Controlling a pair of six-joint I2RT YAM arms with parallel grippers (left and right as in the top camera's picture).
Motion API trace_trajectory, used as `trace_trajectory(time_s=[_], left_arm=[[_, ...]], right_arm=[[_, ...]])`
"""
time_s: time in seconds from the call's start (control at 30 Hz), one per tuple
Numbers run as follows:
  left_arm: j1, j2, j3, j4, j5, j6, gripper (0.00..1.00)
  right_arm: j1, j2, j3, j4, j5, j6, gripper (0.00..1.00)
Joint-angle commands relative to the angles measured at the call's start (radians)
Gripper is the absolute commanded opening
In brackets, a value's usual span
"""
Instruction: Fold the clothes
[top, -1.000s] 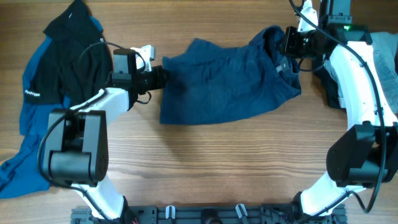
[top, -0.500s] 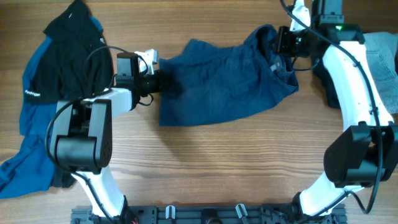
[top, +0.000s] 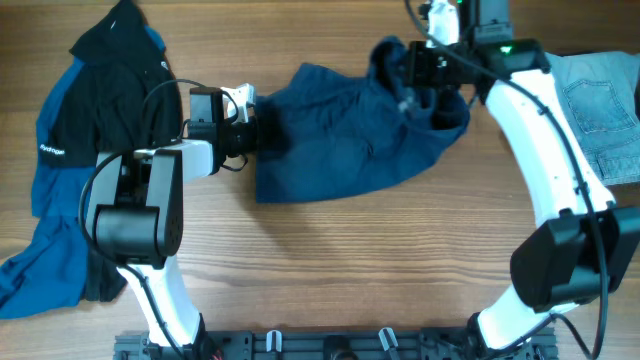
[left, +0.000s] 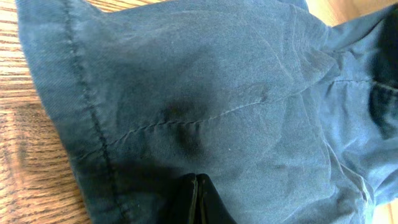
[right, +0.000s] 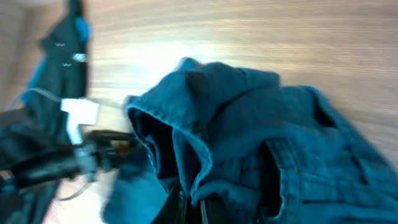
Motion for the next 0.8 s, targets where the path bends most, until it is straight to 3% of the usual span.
trace_trajectory(time_s=[0.0,0.23,0.53,0.63,0.67,0.77], left_arm=[[-0.003,0.057,-0.018,-0.028,-0.061,-0.002,0.04],[-0.002,0.057,-0.018,-0.035,-0.064,-0.001,0.04],[-0.002,0.057,-0.018,-0.043,-0.068,0.002,0.04],[-0.001,0.056,-0.018,-0.043,-0.067,0.002,0.04],[0.003,0.053,-0.018,-0.050,-0.067,0.002,0.04],[0.050,0.003,-0.017,-0.126,-0.039,0.002,0.04]], right_arm=[[0.150,-0.032,0.014,0.092,0.014,0.184,0.04],[0.342,0.069,0.014,0.193,0.196,0.350,0.04],[0.373,0.223,0.014,0.272,0.163,0.386,0.05],[0.375,0.222,0.014,0.333,0.064,0.331,0.30],[0.375,0.222,0.014,0.346,0.027,0.330,0.45],[0.375,0.219,0.014,0.377,-0.066,0.310,0.56]])
